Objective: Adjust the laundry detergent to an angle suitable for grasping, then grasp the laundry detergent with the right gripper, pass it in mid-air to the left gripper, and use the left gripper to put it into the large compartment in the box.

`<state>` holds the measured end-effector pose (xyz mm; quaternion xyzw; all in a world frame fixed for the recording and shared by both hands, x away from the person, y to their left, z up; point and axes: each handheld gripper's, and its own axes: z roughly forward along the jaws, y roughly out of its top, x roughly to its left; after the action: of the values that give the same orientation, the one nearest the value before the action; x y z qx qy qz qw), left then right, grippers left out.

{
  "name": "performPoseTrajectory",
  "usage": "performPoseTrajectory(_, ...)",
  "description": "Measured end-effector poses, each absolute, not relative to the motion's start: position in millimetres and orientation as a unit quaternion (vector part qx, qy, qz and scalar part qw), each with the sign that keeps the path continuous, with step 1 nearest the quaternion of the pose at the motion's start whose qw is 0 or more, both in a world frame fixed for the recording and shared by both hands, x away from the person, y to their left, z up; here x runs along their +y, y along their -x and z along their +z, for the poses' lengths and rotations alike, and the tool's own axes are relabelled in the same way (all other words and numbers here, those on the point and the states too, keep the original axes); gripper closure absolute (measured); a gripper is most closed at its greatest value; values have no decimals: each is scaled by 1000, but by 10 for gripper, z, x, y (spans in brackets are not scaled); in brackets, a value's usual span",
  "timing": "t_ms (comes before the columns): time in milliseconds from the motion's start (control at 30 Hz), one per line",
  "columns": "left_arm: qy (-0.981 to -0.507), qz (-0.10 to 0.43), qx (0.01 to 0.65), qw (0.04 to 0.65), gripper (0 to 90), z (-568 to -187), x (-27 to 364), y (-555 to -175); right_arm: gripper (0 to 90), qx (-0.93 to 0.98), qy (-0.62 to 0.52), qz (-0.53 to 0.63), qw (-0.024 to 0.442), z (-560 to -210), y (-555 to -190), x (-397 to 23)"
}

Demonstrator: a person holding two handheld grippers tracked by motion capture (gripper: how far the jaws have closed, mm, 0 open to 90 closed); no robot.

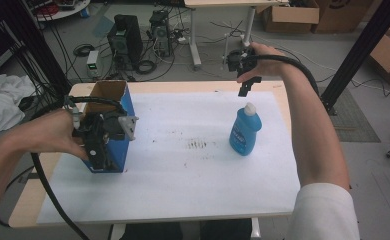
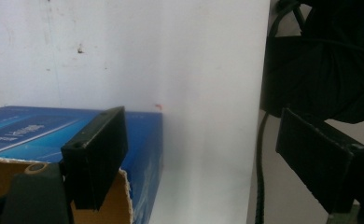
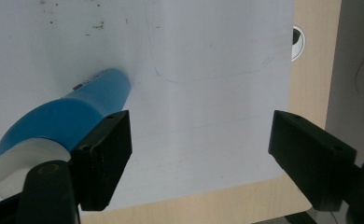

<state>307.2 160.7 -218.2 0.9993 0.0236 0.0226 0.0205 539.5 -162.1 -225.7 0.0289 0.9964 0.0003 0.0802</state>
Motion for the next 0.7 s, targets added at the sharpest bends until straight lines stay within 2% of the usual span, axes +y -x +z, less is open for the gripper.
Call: performPoseTrajectory(700,-999,17,12,31,175,-2238,1541,-3164,212,996,-30,3,84,-2204,-5321,-1606)
